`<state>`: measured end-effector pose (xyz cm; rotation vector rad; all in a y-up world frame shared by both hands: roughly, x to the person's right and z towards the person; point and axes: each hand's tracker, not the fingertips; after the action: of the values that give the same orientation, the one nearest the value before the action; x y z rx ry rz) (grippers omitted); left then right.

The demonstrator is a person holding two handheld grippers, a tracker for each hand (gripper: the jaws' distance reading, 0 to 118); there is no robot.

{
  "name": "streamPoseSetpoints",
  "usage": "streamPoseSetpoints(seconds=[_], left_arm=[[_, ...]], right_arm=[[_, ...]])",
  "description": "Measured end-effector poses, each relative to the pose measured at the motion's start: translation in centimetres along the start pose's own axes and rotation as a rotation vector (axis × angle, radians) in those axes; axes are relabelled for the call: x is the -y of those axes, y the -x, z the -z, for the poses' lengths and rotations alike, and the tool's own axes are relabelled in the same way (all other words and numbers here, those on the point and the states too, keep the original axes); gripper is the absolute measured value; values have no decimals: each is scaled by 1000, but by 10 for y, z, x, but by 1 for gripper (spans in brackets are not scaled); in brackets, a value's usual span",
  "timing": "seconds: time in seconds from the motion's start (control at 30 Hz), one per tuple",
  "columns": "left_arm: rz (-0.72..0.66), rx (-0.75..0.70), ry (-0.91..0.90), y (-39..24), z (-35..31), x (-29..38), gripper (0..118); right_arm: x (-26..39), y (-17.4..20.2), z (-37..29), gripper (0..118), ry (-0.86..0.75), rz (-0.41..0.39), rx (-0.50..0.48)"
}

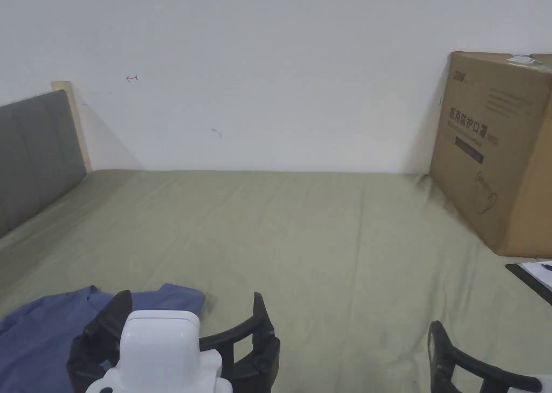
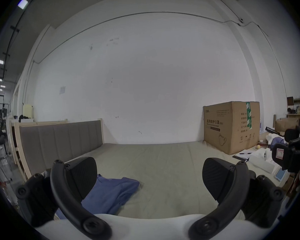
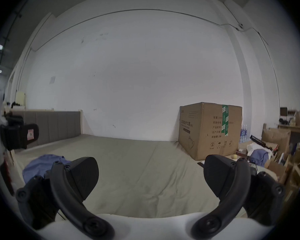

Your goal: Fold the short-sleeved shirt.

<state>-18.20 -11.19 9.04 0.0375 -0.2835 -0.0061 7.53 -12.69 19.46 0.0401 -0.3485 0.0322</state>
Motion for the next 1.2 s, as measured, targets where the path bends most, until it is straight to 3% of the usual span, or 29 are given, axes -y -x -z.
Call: streamPoseSetpoints(seconds=[0.13,0.2,0.23,0.27,0.3,0.33,0.37,0.47,0.53,0.73,0.83,1.0,1.13,1.2], left_arm=[[3,-4,13,2,2,-2,118],[10,-6,17,3,3,-3,118],[17,-8,17,3,3,-3,117],[27,-9,19,3,3,-3,110],[47,-16,15,2,2,-3,92],[77,-31,0,0,1,-3,53],[118,-58,-2,-3,2,-4,0],[134,-72,24,-2,11,-2,0],[63,7,65,3,16,-2,0],[1,-21,96,13,20,-1,0],[-30,-44,115,31,15,-5,0],[5,-197,115,93,-19,-8,0],[6,-409,96,139,-54,-11,0],[0,-446,107,153,-65,-12,0]], right_arm=[[-4,-3,-2,117,-11,25,18],[-5,-3,-2,110,-15,2,20],[-5,-2,-3,100,-19,-10,19],[-6,-2,-3,70,-22,-16,19],[-6,-2,-4,40,-23,-20,21],[-6,-2,-3,11,-17,-21,23],[-6,-3,-1,0,0,-17,27],[-4,-11,2,0,41,47,-10],[-5,-12,3,0,45,40,9],[-7,-15,4,0,46,44,17],[-11,2,10,0,50,38,-9],[-17,66,34,0,55,-30,-137],[-20,123,45,0,33,23,-351],[-17,142,48,0,32,1,-408]])
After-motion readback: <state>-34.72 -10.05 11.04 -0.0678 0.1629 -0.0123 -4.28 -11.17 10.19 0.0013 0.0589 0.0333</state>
